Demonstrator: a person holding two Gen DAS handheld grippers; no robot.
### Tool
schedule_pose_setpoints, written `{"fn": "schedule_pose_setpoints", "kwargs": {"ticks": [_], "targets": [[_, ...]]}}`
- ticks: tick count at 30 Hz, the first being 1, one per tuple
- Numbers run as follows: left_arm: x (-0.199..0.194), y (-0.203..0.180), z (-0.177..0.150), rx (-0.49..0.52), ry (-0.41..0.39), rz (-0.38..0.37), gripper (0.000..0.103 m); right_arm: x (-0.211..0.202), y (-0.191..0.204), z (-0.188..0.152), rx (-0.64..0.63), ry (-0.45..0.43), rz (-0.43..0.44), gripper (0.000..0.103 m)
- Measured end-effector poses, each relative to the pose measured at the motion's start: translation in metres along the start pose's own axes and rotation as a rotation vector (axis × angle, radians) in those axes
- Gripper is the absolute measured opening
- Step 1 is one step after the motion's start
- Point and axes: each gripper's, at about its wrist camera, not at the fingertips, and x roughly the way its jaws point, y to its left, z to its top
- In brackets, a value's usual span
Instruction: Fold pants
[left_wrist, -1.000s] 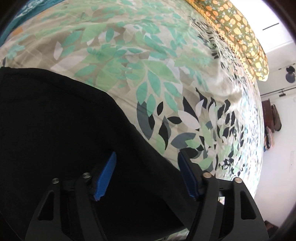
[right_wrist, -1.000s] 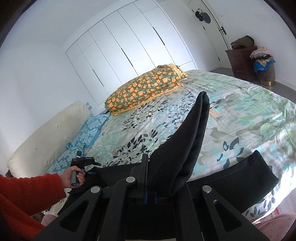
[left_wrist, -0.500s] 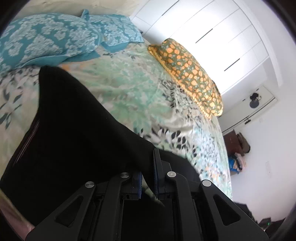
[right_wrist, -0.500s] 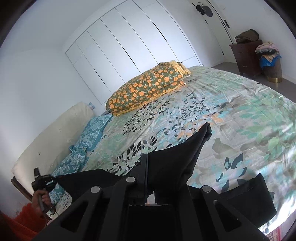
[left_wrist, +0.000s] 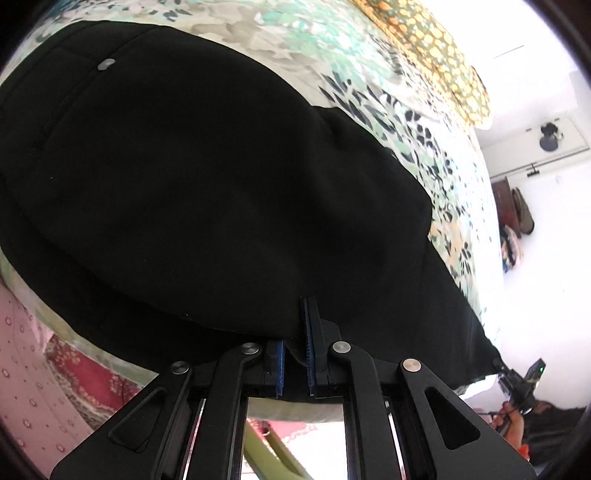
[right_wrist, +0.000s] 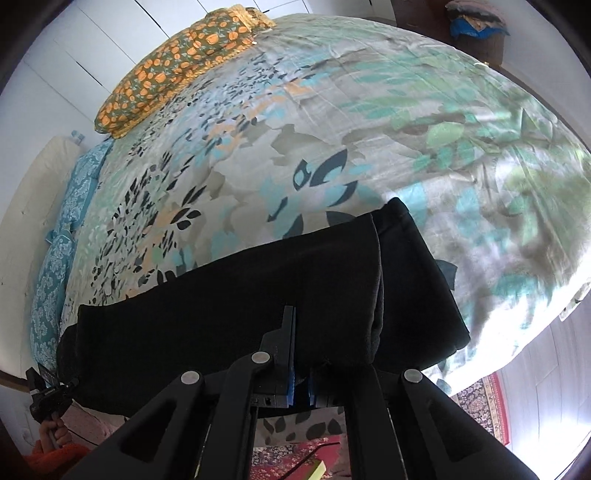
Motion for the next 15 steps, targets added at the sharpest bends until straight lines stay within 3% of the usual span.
{"fn": "schedule_pose_setpoints", "kwargs": {"ticks": [7,11,15], "targets": [[-0.013,0.006,-0.008,0.007,0.005,-0.043,0.007,0.0,0.001,0.008,-0.087,0.029,-0.085,0.005],[-0.008,-0.004,-0.01,0.073,0.033,-0.006,0.007,0.015,0.004,0.014,-0.197,0.097,-0.139,0.006],[0.01,-0.005,-0.01,0.063,0.092,0.02,0.007,0.027,-0.009,0.016,-0.142,0.164,-0.092,0.009]]}}
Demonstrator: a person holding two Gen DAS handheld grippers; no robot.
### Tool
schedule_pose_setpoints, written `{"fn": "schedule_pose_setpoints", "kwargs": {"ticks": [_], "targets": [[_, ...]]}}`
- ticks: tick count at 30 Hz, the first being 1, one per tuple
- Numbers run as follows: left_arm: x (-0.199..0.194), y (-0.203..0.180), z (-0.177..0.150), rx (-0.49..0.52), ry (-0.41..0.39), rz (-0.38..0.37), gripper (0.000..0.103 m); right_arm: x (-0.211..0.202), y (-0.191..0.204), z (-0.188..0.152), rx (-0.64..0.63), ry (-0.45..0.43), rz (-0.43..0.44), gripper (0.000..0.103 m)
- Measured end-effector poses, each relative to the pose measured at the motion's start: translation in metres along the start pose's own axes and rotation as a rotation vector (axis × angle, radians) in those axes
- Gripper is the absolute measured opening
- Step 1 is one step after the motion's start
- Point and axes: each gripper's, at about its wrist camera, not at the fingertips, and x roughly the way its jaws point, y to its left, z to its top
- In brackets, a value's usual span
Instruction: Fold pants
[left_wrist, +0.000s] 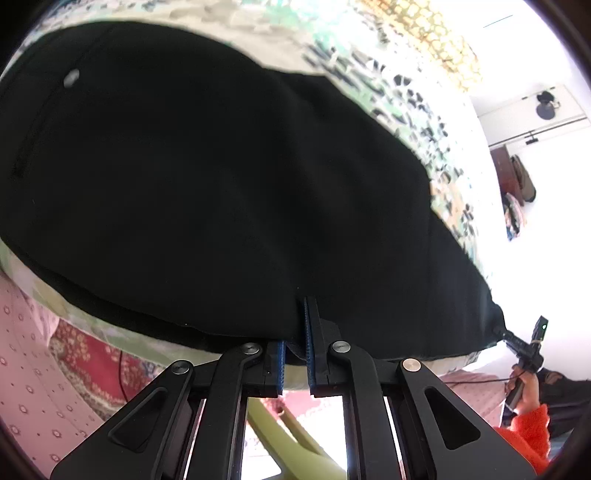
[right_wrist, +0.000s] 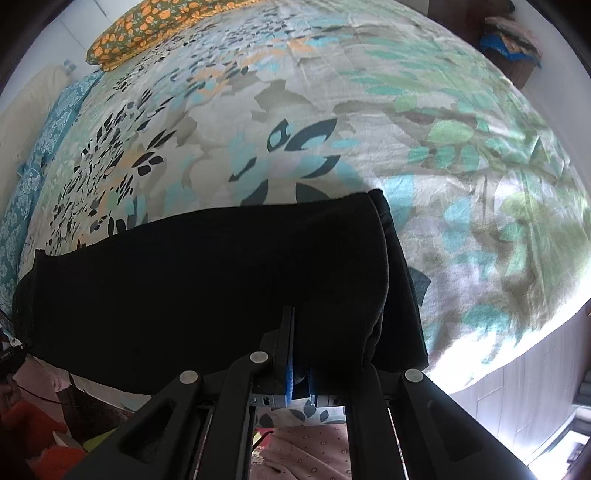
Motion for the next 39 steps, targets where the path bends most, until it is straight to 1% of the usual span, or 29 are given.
{"fn": "schedule_pose_setpoints", "kwargs": {"ticks": [1,2,3,4,5,8,10,11,12,13,14,16,20,23,29,32,34,37,39], "targets": [[-0.001,0.001,0.0,-0.007,0.002,-0.007,0.007,-0.002,-0.003,0.0,0.007,-0.003,0.031,0.012],[-0.002,0.002,0.0,-0.011,0.002,-0.012,0.007,-0.005,-0.006,-0.001,0.019,-0.014,0.071,0.026],[-0.003,0.002,0.001,-0.012,0.001,-0.015,0.007,-0.01,-0.01,-0.002,0.037,-0.035,0.117,0.054],[-0.005,0.004,0.0,-0.01,0.001,-0.015,0.007,-0.015,-0.015,-0.003,0.061,-0.065,0.156,0.068],[-0.004,0.003,-0.001,-0.008,0.001,-0.013,0.007,-0.022,-0.021,-0.004,0.092,-0.098,0.197,0.079],[-0.004,0.003,0.0,-0.009,0.006,-0.007,0.007,-0.03,-0.045,-0.005,0.236,-0.153,0.315,0.079],[-0.005,0.007,-0.002,-0.011,0.008,-0.008,0.007,-0.028,-0.056,-0.005,0.294,-0.147,0.33,0.079],[-0.005,0.007,-0.002,-0.012,0.008,-0.009,0.007,-0.025,-0.059,-0.004,0.301,-0.129,0.311,0.07],[-0.005,0.008,-0.003,-0.011,0.007,-0.01,0.007,-0.022,-0.06,-0.003,0.299,-0.103,0.278,0.049],[-0.006,0.009,-0.004,-0.009,0.005,-0.009,0.007,-0.019,-0.059,-0.003,0.288,-0.079,0.236,0.037],[-0.008,0.008,-0.005,-0.007,0.003,-0.008,0.007,-0.018,-0.058,-0.003,0.267,-0.065,0.19,0.013],[-0.011,0.007,-0.005,0.002,-0.003,-0.01,0.007,-0.017,-0.051,-0.001,0.206,-0.061,0.108,0.011],[-0.015,0.003,-0.007,0.028,-0.007,0.0,0.007,-0.016,-0.036,-0.002,0.113,-0.081,-0.015,0.011],[-0.012,0.005,-0.008,0.024,0.01,0.01,0.007,-0.014,-0.027,-0.001,0.067,-0.08,-0.08,0.011],[-0.011,0.005,-0.01,0.034,0.016,0.025,0.007,-0.01,-0.028,0.002,0.069,-0.062,-0.108,0.011],[-0.008,0.004,-0.012,0.053,0.031,0.054,0.007,-0.007,-0.026,0.003,0.064,-0.052,-0.124,0.011],[-0.003,0.006,-0.013,0.048,0.044,0.066,0.007,-0.006,-0.024,0.003,0.061,-0.046,-0.134,0.011],[0.001,0.009,-0.012,0.042,0.06,0.072,0.007,-0.004,-0.021,0.004,0.057,-0.043,-0.144,0.011],[0.0,0.009,-0.012,0.044,0.062,0.074,0.009,-0.004,-0.021,0.004,0.06,-0.042,-0.141,0.012]]}}
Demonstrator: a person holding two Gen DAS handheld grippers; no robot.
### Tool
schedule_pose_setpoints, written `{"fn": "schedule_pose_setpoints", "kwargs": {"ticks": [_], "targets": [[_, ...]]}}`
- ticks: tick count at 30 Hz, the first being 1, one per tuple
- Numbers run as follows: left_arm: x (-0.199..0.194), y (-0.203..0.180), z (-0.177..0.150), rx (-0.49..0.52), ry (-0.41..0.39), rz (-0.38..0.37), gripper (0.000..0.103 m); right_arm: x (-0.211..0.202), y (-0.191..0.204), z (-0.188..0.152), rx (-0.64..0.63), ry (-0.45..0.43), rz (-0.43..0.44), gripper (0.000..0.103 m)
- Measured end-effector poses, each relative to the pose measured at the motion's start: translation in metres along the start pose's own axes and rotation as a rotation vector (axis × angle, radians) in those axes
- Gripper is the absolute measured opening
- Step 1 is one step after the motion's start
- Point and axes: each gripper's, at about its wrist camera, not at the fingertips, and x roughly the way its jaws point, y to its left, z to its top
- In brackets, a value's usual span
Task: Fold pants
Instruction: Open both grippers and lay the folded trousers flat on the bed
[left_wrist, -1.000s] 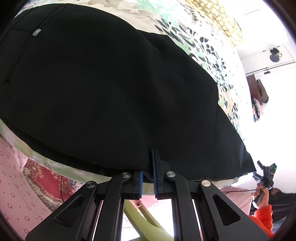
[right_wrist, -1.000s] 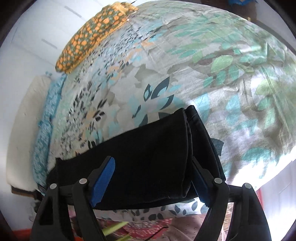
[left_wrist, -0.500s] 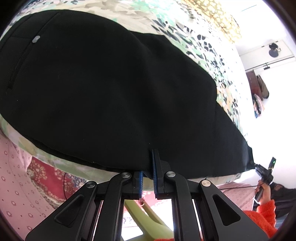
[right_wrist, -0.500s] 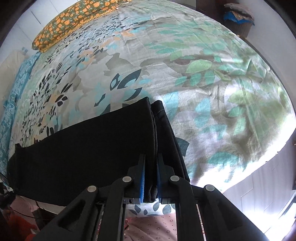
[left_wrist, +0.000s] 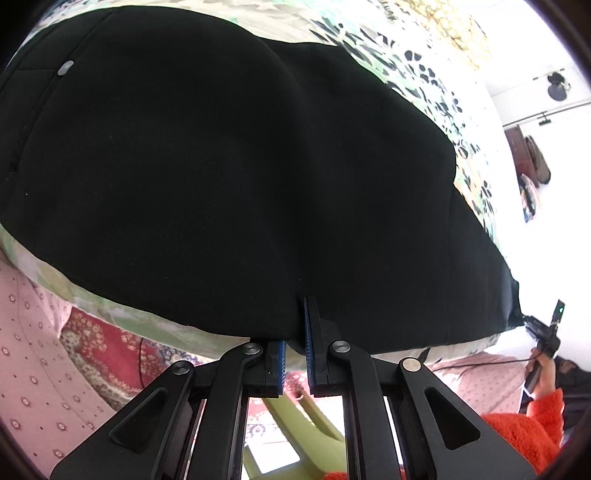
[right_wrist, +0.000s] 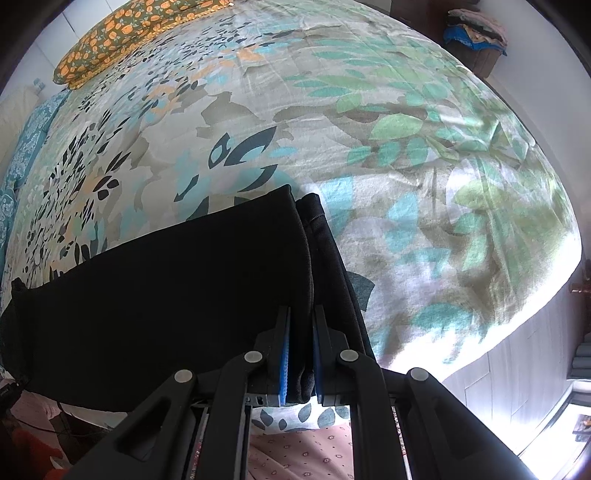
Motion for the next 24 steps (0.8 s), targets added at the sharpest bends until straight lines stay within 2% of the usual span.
{"fn": "schedule_pose_setpoints", "kwargs": {"ticks": [1,2,4,5,6,7,9,11,12,14,17,20,21,24], "targets": [[-0.001,0.001,0.0,0.0,0.001,0.011,0.015,0.0,-0.001,0.0,0.005,-0.001,0.0,0.012],[-0.001,0.001,0.0,-0.003,0.006,0.026,0.017,-0.002,-0.002,0.0,0.01,-0.005,0.005,0.017],[-0.003,0.003,0.0,-0.016,0.021,0.053,0.037,-0.005,-0.006,-0.001,0.02,-0.013,0.007,0.035],[-0.006,0.004,-0.001,-0.025,0.025,0.067,0.044,-0.009,-0.008,-0.003,0.024,-0.028,0.015,0.05],[-0.012,0.006,-0.003,-0.037,0.025,0.091,0.057,-0.015,-0.01,-0.004,0.027,-0.055,0.015,0.057],[-0.024,0.01,-0.005,-0.054,0.012,0.115,0.064,-0.022,-0.012,-0.006,0.032,-0.084,0.002,0.058],[-0.049,0.013,-0.012,-0.066,-0.029,0.128,0.066,-0.04,-0.014,-0.013,0.054,-0.154,-0.042,0.058],[-0.074,0.012,-0.01,-0.054,-0.092,0.126,0.071,-0.06,-0.011,-0.019,0.077,-0.23,-0.066,0.059],[-0.086,0.012,-0.005,-0.042,-0.137,0.134,0.077,-0.07,-0.007,-0.021,0.082,-0.27,-0.062,0.061],[-0.099,0.011,0.011,-0.009,-0.223,0.159,0.086,-0.087,0.009,-0.023,0.093,-0.34,-0.023,0.068],[-0.093,0.01,0.046,0.046,-0.306,0.228,0.087,-0.095,0.048,-0.023,0.104,-0.395,0.094,0.08],[-0.065,0.015,0.073,0.076,-0.288,0.344,0.087,-0.077,0.098,-0.023,0.059,-0.357,0.187,0.083],[-0.06,0.021,0.071,0.077,-0.277,0.375,0.087,-0.068,0.112,-0.028,0.044,-0.343,0.207,0.083],[-0.039,0.041,0.067,0.066,-0.211,0.547,0.086,-0.034,0.137,-0.042,0.022,-0.282,0.225,0.082]]}}
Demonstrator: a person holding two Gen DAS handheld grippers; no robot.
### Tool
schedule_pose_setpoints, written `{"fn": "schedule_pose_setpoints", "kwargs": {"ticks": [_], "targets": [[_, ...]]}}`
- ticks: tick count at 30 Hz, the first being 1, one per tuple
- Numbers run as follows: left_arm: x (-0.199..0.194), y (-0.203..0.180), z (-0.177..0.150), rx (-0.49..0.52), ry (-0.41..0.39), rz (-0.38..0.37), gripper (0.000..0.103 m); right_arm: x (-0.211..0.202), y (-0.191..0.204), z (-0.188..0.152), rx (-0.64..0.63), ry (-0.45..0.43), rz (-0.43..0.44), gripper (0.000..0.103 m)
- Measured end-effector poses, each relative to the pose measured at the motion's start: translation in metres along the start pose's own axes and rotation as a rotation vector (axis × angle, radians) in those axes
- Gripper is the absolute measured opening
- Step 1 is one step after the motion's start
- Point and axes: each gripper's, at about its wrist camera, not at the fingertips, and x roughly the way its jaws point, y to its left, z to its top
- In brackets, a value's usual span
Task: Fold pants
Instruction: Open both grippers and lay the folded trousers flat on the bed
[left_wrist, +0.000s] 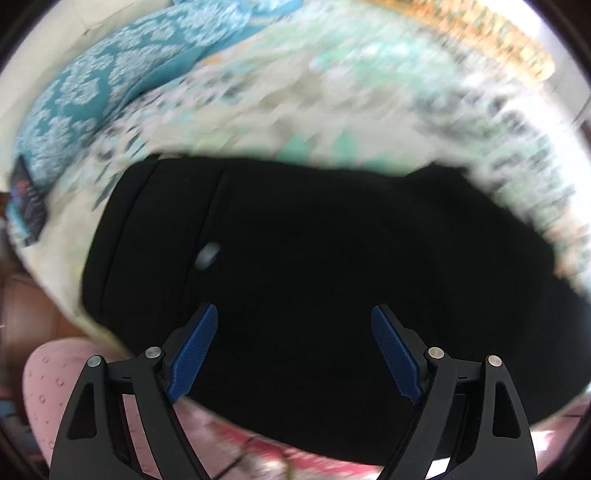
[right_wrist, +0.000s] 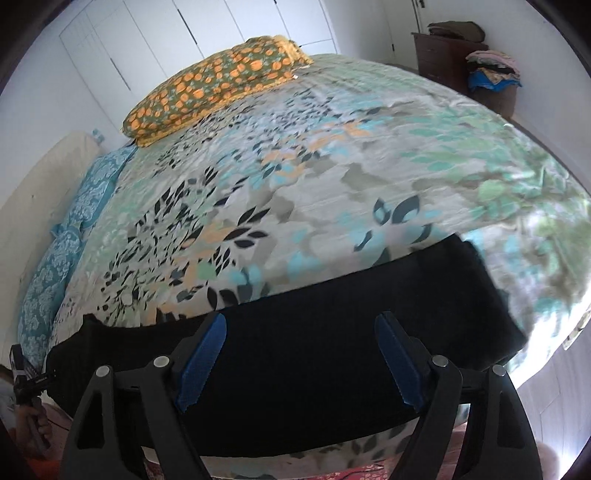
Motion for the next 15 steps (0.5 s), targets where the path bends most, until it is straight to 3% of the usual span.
{"fn": "schedule_pose_setpoints", "kwargs": {"ticks": [1,5,10,12,15], "targets": [[0.011,0.008,-0.008,-0.003,0.017,0.066,0.088,0.011,-0.001,-0.008,0.009,0.027,-0.001,0.082],[0.016,0.049,-0.009,-0.204,0.041,0.038,0.094,0.047,-0.019,-0.024,0.086,0.174,-0.03,0.083],[0.006,0.047,-0.012,-0.212,0.022,0.056,0.09,0.049,-0.021,-0.023,0.104,0.153,-0.02,0.086],[-0.015,0.037,-0.012,-0.191,-0.061,0.018,0.09,0.049,-0.019,-0.023,0.098,0.145,-0.02,0.089],[-0.045,0.005,-0.003,-0.072,-0.193,-0.115,0.095,0.05,-0.018,-0.024,0.09,0.137,-0.021,0.092]]}}
